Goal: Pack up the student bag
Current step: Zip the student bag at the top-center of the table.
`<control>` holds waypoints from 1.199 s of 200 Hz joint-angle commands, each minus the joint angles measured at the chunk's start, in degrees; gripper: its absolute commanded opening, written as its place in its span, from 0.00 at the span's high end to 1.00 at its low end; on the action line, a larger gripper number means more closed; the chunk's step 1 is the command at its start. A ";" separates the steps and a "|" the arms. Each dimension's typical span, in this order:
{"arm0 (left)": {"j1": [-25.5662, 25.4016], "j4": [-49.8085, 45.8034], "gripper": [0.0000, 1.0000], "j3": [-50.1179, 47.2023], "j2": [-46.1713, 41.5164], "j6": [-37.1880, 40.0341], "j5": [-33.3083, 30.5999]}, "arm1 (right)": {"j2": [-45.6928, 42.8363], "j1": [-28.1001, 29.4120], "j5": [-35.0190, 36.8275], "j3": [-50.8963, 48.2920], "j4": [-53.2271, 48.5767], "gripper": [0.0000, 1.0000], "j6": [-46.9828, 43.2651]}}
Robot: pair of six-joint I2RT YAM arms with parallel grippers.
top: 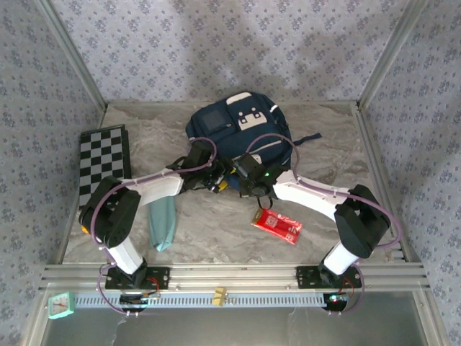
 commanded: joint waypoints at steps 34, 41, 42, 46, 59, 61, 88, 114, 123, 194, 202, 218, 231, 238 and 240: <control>-3.35 3.38 0.51 3.91 4.25 -7.64 -6.66 | 0.53 0.62 0.12 -0.18 0.45 1.00 1.56; -3.61 3.10 0.56 3.63 3.90 -7.48 -8.01 | 0.54 0.61 0.52 -0.01 0.32 1.00 1.58; -3.57 3.06 0.57 3.57 3.88 -7.41 -8.16 | 0.50 0.62 0.53 -0.01 0.32 1.00 1.57; -3.58 2.57 0.60 3.65 3.80 -7.13 -8.58 | 0.54 0.63 0.58 0.03 0.28 1.00 1.63; -3.43 0.87 0.69 4.49 3.78 -5.56 -8.79 | 0.49 0.75 1.37 0.17 -0.20 1.00 1.59; -3.34 0.55 0.71 4.61 3.78 -5.31 -8.84 | 0.49 0.77 1.52 0.23 -0.31 1.00 1.63; -2.19 -1.50 1.00 3.49 1.54 -0.99 -11.99 | -0.14 2.23 4.81 0.06 -3.19 1.00 1.59; 0.20 -4.60 1.00 3.47 -1.21 4.38 -12.62 | -2.11 3.18 7.45 -2.18 -6.14 1.00 3.92; 1.33 -5.89 1.00 3.35 -2.55 6.07 -12.78 | -3.26 3.10 8.40 -3.24 -7.85 1.00 4.50; 19.62 -15.64 1.00 13.10 -0.83 29.53 -0.51 | -9.88 -1.89 11.69 -7.59 -12.48 1.00 2.53; 20.73 -16.86 1.00 15.73 1.14 31.19 0.95 | -9.23 -0.36 9.86 -6.48 -10.35 1.00 1.08; 22.35 -16.96 1.00 19.48 4.65 33.31 3.33 | -6.52 2.22 3.77 -3.54 -5.96 1.00 -1.08; 23.45 -17.53 0.95 22.27 6.90 34.49 3.98 | -3.94 3.99 1.75 -0.63 -1.87 1.00 -1.52; 24.00 -17.99 0.86 23.33 7.73 35.80 4.71 | -2.55 4.55 1.76 0.91 -1.54 1.00 -1.30; 24.15 -18.29 0.82 23.60 7.80 36.01 4.84 | -2.19 4.58 1.71 1.30 -1.55 1.00 -1.16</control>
